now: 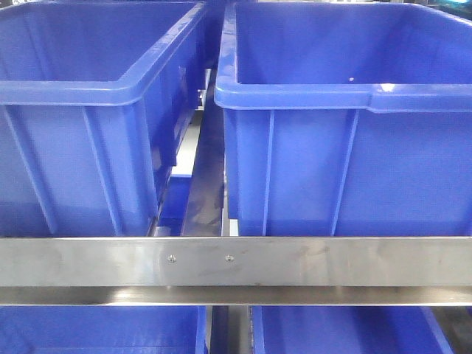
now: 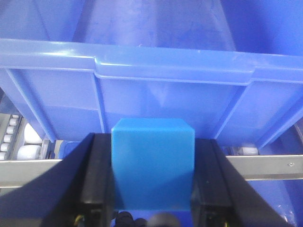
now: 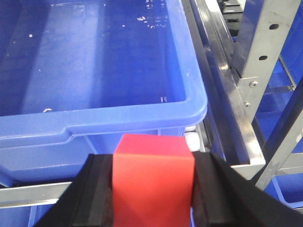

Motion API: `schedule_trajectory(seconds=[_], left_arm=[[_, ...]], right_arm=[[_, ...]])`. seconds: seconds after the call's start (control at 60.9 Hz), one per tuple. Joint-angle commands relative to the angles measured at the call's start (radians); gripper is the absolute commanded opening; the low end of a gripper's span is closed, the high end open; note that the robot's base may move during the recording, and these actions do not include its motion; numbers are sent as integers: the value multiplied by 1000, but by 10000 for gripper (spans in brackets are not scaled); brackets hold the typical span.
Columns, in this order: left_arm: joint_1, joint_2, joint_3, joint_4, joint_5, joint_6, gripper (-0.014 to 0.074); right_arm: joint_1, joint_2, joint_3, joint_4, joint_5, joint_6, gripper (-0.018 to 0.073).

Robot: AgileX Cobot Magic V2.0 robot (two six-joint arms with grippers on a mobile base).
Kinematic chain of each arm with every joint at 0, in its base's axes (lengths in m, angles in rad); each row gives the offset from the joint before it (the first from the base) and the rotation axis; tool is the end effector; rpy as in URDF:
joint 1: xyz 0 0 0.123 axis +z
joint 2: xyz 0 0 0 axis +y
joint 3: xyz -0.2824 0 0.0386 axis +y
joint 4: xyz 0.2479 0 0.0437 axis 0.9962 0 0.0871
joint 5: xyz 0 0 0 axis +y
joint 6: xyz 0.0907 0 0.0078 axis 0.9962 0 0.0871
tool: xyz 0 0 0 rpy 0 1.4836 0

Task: Sort and place red and blue blocks on shelf
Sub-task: 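Extend both grippers with the cubes over the blue bins, then lower the red cube into a blue bin and open the right gripper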

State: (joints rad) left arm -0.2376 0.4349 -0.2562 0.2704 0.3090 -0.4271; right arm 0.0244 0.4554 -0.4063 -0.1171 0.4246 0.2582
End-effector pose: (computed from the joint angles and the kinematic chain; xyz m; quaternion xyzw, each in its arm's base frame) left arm 0.0948 -0.0153 0.2413 0.0059 0.8303 -0.0792 0.5516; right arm 0.0974 -0.0020 0.2792 0.0660 0.8263 0.0292 0.5586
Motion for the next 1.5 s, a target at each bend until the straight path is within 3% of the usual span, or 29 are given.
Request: schedule_trajectory(seconds=[0.0,0.214,0.624,0.871,1.479], left_arm=[[-1,4,-32,5,-94,-7,126],[-1,4,-39,2,-169,-7,126],[-1,4,-138,1,-171,-7,126],[-1,22,-173,6,-172,-7,126],[-1,330,-308,29,-323,-7,126]], right_arm=[[-7,3,-29,-5,-89,-2,49],[-7,3,-34,-4,-133,-2,49],[-7,3,-45,-4,-176,-2,49],[-1,41,-46,-4,-271,-3,49],[-1,380,-281,-5,-347,-3,49]])
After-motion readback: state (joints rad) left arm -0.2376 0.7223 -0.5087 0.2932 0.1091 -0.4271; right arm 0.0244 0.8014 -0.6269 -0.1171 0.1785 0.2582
